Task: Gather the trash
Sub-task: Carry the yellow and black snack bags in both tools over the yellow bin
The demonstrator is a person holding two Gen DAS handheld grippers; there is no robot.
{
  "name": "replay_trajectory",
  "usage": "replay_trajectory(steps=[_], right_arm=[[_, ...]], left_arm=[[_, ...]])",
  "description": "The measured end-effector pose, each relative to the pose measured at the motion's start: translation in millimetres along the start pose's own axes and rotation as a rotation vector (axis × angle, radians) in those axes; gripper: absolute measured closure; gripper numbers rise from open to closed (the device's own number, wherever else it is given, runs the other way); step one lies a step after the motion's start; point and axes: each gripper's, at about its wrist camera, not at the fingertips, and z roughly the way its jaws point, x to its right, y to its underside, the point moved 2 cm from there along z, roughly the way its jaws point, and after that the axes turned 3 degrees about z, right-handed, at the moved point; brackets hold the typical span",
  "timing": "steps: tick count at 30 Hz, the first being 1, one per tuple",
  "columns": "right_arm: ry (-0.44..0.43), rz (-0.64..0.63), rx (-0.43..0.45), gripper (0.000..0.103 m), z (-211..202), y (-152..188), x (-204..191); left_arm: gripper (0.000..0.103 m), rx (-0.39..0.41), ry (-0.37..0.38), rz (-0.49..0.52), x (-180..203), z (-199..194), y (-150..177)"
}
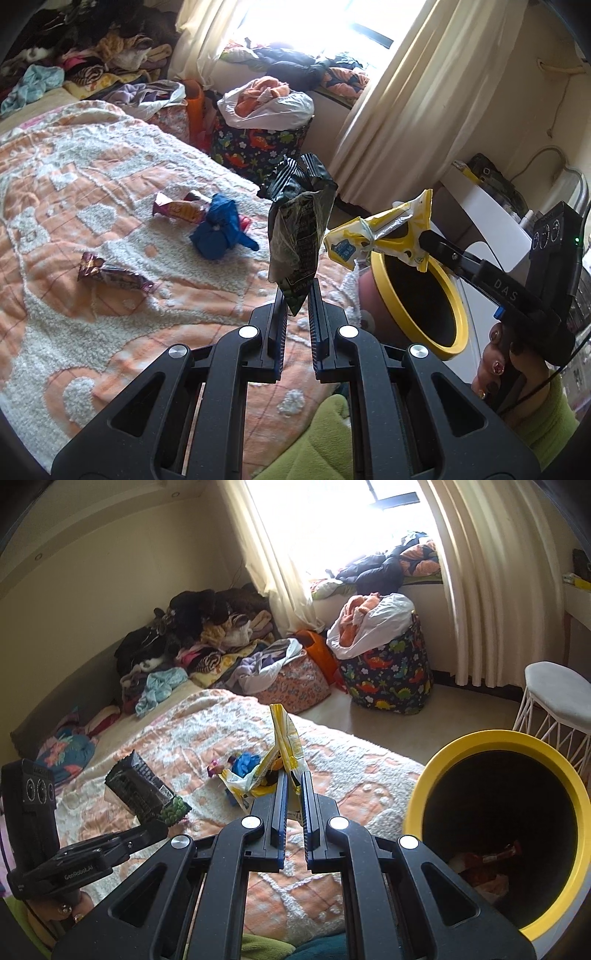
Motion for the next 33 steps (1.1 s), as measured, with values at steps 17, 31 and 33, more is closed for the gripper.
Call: replay_trajectory(steps=[17, 31, 33], right_arm=[[0.052, 0.071, 0.08, 0.096, -30, -16, 42], [0.084, 0.167, 0.142, 0.096, -51, -26, 82], [0.082, 0.179, 0.151, 0.096, -53, -27, 86]], left_arm=[[0.096, -0.002, 0.023, 0.07, 34, 8, -3], [0.096, -0.013, 0.057, 0.138, 66, 19, -9], [0.096, -0.017, 0.064, 0.143, 70, 21, -9]])
